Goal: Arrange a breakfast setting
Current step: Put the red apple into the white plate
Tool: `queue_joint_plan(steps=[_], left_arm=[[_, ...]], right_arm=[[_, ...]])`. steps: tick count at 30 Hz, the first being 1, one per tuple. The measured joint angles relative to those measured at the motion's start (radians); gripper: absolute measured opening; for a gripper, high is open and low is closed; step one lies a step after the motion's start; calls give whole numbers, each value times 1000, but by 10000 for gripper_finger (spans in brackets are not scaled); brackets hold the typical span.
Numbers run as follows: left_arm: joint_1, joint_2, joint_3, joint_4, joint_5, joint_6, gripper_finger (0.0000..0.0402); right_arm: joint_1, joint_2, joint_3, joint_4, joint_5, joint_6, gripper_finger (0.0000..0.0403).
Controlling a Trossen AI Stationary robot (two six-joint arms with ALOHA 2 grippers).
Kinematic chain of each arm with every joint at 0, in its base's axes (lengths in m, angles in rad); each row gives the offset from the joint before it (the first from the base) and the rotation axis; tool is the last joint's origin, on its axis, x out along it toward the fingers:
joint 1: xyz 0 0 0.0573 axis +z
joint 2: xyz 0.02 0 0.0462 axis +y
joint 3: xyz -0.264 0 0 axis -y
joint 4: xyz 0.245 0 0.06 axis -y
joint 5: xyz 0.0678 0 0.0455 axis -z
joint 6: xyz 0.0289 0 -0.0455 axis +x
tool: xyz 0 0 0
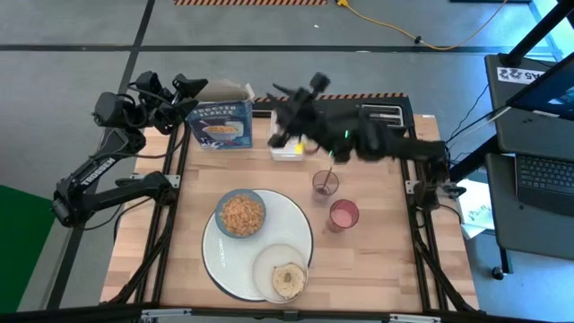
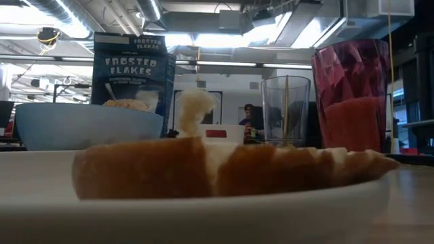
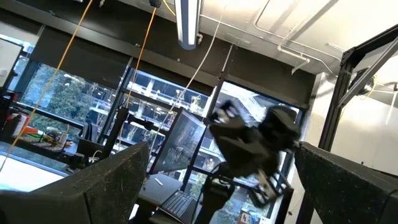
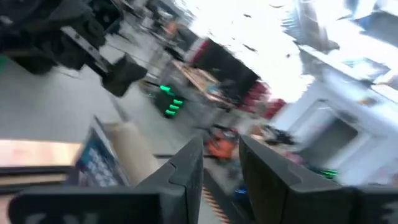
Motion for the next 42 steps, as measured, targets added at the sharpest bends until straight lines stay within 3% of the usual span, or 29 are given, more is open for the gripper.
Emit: queue_joint_plan(steps=[6,11,15,17,23,28,35,42], left_arm=[[0,0,0,0,0,0,390],[0,0,0,0,0,0,390],[0,0,0,0,0,0,390],[0,0,0,0,0,0,390],[0,0,0,0,0,0,390],[0,0,0,0,0,0,390],[0,0,0,0,0,0,390],[0,0,0,0,0,0,390]], right_arm=[[-272,-26,1,-113,-515,266,124],[-475,4,0,-216,-858,339,223],[-559,37,0,-281,-884,330,345],[-592,57,0,-307,-904,308,385],[-671,160,0,-422,-1074,224,359],[-693,257,0,-512,-1182,162,395],[-684,361,-1,-625,-1192,45,397],[-685,419,0,-606,-1199,41,397]])
